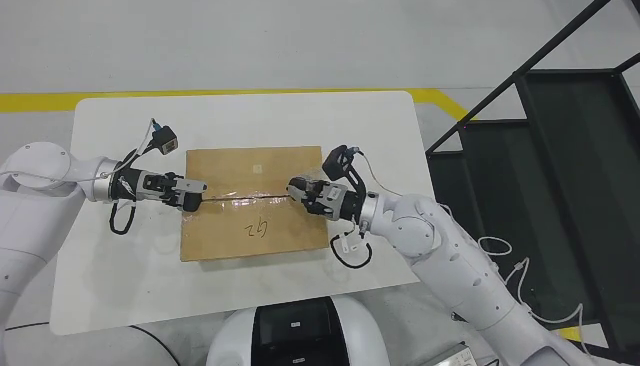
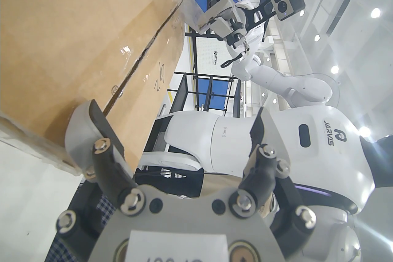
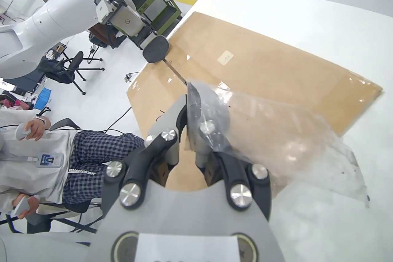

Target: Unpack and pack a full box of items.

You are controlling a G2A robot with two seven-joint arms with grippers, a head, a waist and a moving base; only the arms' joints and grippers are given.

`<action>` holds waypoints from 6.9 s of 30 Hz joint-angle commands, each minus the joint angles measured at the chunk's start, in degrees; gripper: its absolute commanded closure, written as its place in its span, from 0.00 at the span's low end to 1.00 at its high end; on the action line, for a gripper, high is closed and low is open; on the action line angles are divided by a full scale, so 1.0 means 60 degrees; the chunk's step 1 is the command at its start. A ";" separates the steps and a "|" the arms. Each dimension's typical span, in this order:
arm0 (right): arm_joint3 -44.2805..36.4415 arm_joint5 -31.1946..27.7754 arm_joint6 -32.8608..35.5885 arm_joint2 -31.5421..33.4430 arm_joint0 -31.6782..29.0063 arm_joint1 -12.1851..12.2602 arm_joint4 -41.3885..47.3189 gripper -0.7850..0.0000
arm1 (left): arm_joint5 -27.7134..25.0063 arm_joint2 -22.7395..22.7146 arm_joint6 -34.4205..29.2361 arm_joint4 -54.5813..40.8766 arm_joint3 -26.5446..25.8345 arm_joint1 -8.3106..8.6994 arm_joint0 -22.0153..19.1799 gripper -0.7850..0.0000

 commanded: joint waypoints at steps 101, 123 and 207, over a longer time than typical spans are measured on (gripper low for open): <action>0.1646 -0.0050 0.2417 -0.2619 0.2740 -0.1222 0.1046 0.00 | 0.0552 -0.1583 0.4082 0.0735 0.0741 -0.0332 0.0964 0.00; 0.0719 0.0359 0.3283 -0.2147 0.2113 -0.0997 0.1167 0.00 | 0.0355 -0.3756 0.4013 0.0197 0.0924 0.0167 0.2127 0.00; 0.0476 0.1528 0.5389 0.1821 -0.0943 -0.0668 0.4202 0.00 | 0.0677 -0.4564 0.3709 0.0714 0.1006 -0.0131 0.2351 0.00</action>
